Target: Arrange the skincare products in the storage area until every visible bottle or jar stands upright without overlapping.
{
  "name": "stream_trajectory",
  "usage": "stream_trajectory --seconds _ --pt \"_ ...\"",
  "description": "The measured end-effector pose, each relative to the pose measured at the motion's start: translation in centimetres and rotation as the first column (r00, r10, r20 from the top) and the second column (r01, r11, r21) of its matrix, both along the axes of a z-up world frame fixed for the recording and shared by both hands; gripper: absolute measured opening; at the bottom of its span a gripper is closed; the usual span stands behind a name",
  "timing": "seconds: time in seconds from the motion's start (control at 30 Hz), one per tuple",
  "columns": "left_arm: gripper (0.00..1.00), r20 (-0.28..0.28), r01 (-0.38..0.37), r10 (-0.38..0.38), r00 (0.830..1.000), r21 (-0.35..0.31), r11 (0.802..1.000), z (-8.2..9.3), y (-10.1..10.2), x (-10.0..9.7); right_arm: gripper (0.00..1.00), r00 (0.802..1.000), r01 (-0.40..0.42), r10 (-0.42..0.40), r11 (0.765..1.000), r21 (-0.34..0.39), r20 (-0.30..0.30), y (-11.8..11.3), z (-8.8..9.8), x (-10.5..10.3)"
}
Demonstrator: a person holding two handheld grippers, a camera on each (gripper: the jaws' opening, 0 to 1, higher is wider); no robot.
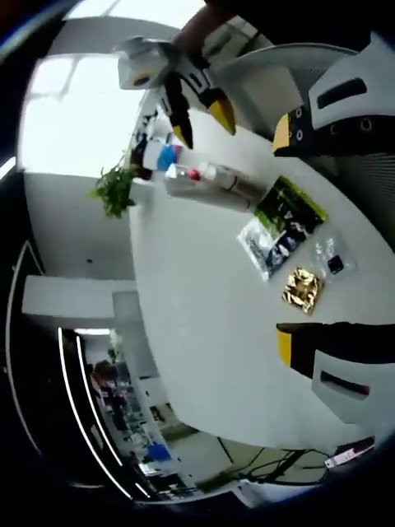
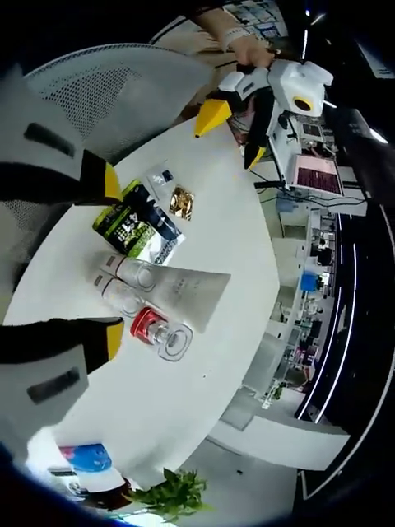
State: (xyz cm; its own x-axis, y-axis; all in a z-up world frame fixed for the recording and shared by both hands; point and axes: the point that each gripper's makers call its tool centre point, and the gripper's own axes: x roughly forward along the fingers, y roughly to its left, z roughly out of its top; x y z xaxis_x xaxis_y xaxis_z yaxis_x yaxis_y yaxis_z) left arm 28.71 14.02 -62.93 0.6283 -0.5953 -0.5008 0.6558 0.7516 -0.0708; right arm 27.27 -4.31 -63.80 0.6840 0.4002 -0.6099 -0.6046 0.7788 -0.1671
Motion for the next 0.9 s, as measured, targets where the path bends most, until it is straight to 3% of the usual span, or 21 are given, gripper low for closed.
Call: stream_trajectory --seconds 0.3,0.63,0.9 --pt "0.97 -0.002 -0.018 0.018 1.0 0.02 1.0 -0.1 0.5 -0.7 0.77 0.999 -0.01 0.009 1.0 0.025 0.038 -0.4 1.1 0.3" --pt "0.97 -0.018 -0.041 0.042 0.999 0.035 0.999 -0.7 1.0 -1.5 0.96 0.999 -0.001 -0.003 0.998 0.063 0.05 -0.5 1.4 0.8" --pt "0.97 -0.032 -0.043 0.044 0.999 0.046 0.998 -1.4 1.4 -1.5 1.0 0.998 -0.005 0.001 0.998 0.059 0.069 -0.4 1.7 1.1"
